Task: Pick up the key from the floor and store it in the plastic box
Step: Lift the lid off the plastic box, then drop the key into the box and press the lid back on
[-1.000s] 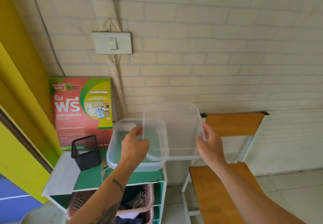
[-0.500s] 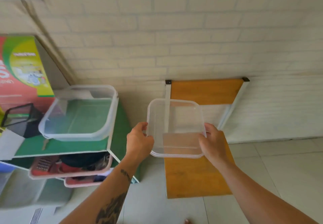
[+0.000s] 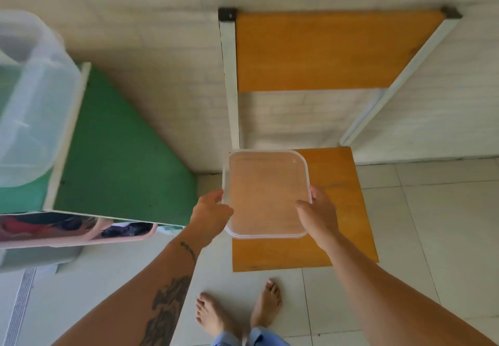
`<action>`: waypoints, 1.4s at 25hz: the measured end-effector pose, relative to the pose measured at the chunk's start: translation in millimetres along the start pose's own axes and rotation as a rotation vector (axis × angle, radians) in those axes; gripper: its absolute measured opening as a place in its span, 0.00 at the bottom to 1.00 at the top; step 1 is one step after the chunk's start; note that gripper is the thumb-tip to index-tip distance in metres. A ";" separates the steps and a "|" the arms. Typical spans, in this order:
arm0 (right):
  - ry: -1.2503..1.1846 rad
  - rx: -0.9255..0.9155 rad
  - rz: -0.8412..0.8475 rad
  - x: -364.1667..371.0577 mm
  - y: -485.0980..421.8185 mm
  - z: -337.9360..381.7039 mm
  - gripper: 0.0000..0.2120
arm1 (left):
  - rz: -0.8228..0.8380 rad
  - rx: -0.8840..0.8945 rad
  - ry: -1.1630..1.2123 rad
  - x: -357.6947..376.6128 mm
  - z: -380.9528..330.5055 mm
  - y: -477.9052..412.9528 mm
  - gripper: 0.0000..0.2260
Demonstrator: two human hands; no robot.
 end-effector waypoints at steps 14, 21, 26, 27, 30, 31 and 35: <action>0.034 -0.019 0.031 47.9 -60.3 -32.9 0.15 | 0.081 -0.058 0.028 63.4 44.3 -66.9 0.24; 0.080 -0.143 0.120 25.5 -11.1 16.3 0.28 | 0.026 -0.017 0.106 17.4 10.0 -15.9 0.17; 0.003 -0.307 0.196 -9.0 56.3 95.7 0.22 | -0.040 0.038 0.271 -60.7 -40.5 53.1 0.13; -0.009 -0.348 0.199 -18.0 71.0 113.6 0.20 | -0.053 0.059 0.301 -77.0 -51.4 68.6 0.12; -0.025 -0.478 0.201 -42.2 115.2 166.1 0.19 | -0.082 0.135 0.393 -125.1 -80.6 117.1 0.11; -0.031 -0.516 0.210 -46.8 128.7 182.8 0.18 | -0.087 0.163 0.430 -138.4 -88.7 130.1 0.11; -0.059 -0.672 0.251 -44.8 174.0 245.8 0.18 | -0.156 0.257 0.528 -195.1 -100.9 166.8 0.10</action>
Point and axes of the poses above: each hand's wrist, its own y-axis away from the middle knuckle, its own x-axis out of the palm, z = x × y, the point moved 10 cm from there along -y, towards the middle knuckle, and after that the axes turned 8 degrees about -z, right-handed, at the moved point
